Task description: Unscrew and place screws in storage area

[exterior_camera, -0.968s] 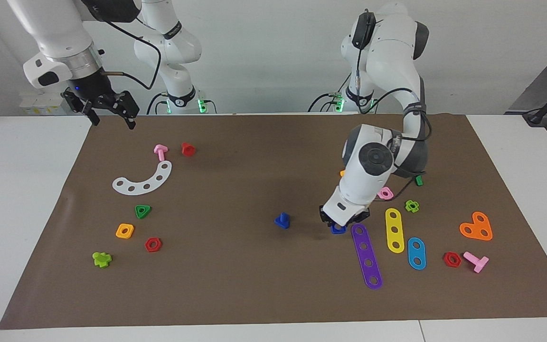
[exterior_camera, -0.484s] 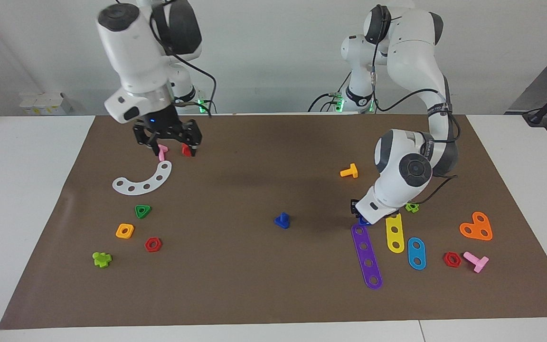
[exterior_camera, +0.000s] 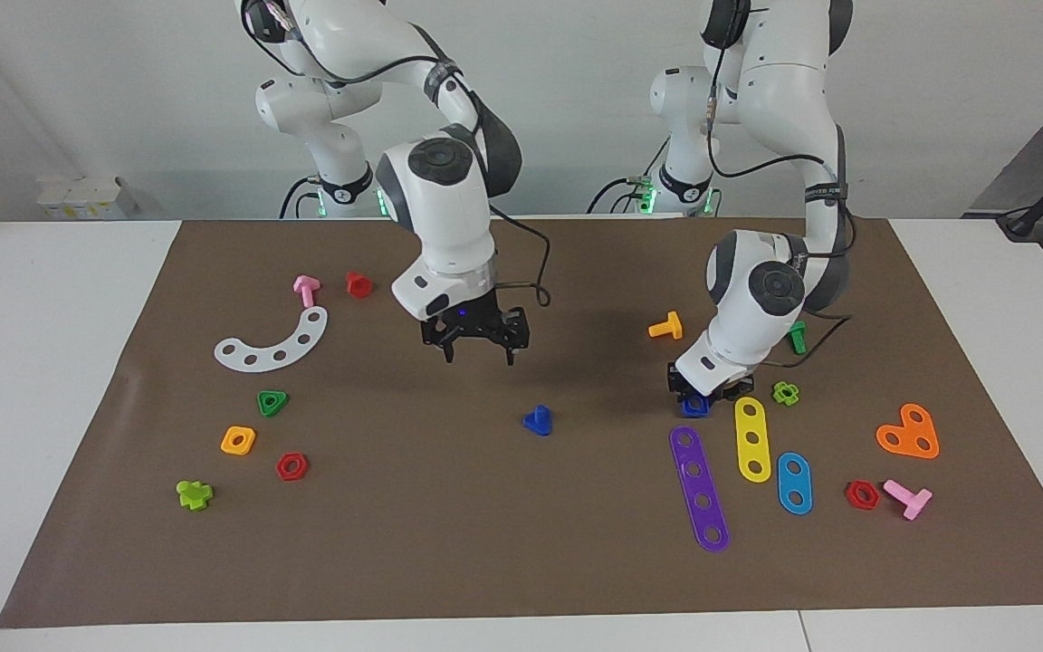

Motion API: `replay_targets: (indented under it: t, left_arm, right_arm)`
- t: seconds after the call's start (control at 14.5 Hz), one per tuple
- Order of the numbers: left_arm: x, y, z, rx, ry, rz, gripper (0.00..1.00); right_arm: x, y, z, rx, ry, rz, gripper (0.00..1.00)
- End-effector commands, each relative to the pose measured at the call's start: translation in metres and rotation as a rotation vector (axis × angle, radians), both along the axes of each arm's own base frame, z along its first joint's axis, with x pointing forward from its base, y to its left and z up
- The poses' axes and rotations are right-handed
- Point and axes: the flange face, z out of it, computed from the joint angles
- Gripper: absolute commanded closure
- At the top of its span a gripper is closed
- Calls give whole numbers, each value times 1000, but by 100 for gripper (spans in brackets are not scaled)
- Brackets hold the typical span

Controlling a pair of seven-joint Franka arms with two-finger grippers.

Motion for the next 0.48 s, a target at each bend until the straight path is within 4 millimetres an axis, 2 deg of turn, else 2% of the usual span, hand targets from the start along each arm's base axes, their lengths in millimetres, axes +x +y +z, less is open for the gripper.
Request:
replay_targets:
  t: [0.0,0.07,0.14,0.28,0.41]
  left_arm:
    - [-10,5,15,-17,-32,-1,11]
    - [-8,5,21,-20,-41,-3,0]
    - [-6,6,27,-21,-48,-1,0]
    - [-3,6,41,-26,-71,6,0]
    - [4,9,68,-25,-77,17,0]
  right_arm:
    - [23,39,-30,-9,-15,-5,0]
    - [23,54,-53,-33,-28,22,0]
    - [25,59,-64,-38,-52,38,2]
    - [26,59,-75,-55,-63,49,9]
    - [26,64,-85,-54,-71,58,27]
